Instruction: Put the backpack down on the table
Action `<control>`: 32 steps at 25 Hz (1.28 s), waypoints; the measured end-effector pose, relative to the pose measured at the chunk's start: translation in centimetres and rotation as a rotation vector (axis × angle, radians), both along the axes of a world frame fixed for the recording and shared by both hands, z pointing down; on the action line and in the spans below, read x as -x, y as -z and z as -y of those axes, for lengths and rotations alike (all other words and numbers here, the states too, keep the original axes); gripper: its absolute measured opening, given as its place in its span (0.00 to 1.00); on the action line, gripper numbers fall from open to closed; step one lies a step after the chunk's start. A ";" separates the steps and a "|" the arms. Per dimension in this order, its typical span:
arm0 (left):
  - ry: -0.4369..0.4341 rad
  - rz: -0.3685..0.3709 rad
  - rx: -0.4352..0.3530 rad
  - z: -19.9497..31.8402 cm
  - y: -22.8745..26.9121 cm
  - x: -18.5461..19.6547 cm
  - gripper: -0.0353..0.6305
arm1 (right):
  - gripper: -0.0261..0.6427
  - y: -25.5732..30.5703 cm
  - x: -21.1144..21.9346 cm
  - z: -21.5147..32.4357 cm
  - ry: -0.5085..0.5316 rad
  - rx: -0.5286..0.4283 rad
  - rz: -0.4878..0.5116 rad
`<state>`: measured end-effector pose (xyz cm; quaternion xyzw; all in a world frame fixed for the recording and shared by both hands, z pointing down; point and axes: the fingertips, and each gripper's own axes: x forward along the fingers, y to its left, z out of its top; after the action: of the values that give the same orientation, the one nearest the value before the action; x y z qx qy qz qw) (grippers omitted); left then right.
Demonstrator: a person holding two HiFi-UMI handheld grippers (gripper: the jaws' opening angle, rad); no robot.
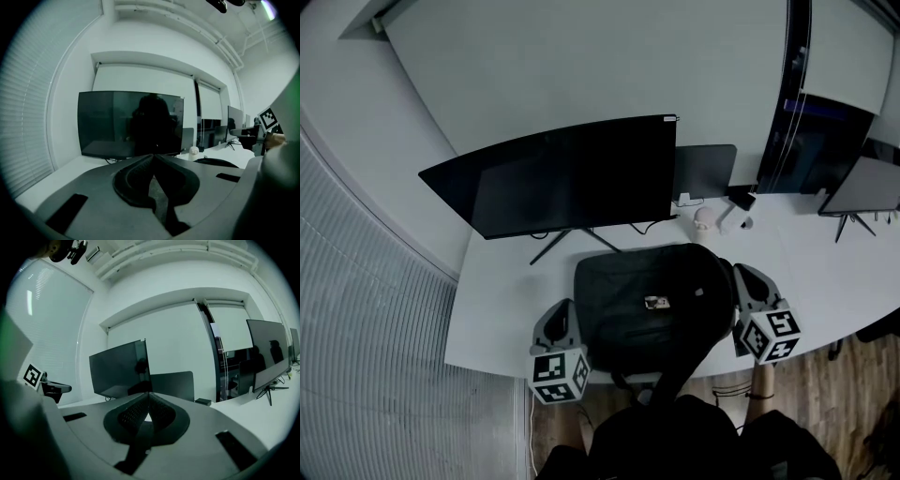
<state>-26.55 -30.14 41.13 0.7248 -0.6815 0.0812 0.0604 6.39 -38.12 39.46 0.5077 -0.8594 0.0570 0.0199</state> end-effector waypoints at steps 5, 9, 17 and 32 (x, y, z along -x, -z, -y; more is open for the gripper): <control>0.015 0.000 -0.040 -0.8 1.0 0.3 0.08 | 0.06 1.3 -0.4 -0.5 0.017 -0.046 0.035; 0.021 0.002 -0.046 -1.3 1.0 0.5 0.08 | 0.06 1.4 -0.4 -0.7 0.031 -0.050 0.050; 0.007 0.006 -0.060 -1.3 1.5 0.0 0.08 | 0.06 1.4 -1.6 -0.3 0.019 -0.060 0.051; 0.018 0.013 -0.055 -1.0 1.3 0.0 0.08 | 0.06 0.6 -2.6 -0.1 0.011 -0.049 0.043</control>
<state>-26.56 -29.12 39.84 0.7195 -0.6903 0.0663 0.0368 8.99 -38.03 38.82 0.5020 -0.8636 0.0465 -0.0106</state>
